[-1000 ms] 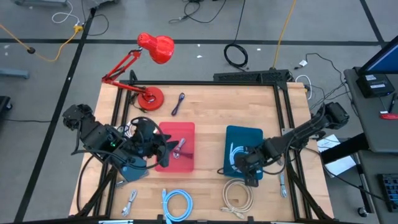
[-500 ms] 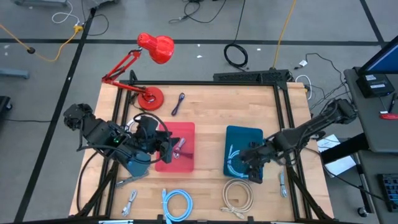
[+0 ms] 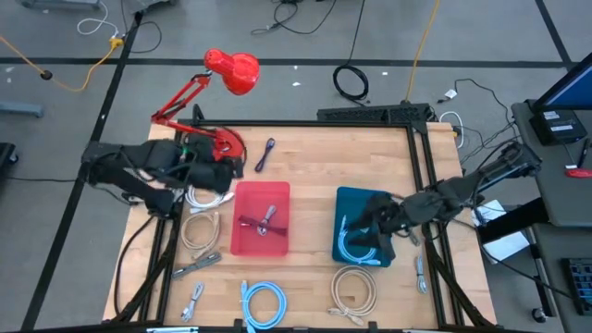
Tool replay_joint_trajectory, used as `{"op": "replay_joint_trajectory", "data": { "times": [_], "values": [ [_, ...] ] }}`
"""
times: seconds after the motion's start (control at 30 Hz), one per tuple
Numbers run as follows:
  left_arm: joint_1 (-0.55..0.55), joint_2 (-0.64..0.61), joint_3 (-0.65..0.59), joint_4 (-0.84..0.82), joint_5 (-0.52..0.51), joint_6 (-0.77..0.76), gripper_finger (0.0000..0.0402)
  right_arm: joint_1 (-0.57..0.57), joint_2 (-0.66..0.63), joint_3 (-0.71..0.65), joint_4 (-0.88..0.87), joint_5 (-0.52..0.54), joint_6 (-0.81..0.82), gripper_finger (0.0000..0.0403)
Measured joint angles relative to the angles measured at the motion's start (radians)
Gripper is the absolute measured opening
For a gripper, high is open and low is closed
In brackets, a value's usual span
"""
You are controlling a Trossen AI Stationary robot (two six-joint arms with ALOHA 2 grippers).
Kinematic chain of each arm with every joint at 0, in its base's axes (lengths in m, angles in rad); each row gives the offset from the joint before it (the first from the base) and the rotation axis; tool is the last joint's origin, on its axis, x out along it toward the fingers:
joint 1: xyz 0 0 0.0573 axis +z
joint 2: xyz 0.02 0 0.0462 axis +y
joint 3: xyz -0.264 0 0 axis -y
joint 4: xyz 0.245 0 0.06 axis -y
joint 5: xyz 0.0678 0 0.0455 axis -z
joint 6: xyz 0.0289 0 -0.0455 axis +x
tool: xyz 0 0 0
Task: Pick & Place USB Port
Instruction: Put the black and blue charger cable into the red bin
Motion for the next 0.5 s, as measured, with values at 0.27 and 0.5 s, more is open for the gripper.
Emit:
{"op": "replay_joint_trajectory", "data": {
  "times": [0.27, 0.5],
  "values": [
    [0.236, -0.18, -0.471, 0.083, 0.293, -0.002, 0.0182, -0.002, -0.013, 0.0, 0.043, 0.081, -0.06, 0.0203],
    [0.278, -0.291, -0.799, 0.412, 0.359, -0.017, 0.0133, -0.004, -0.01, 0.0, 0.045, 0.129, -0.088, 0.0203]
  ]
}}
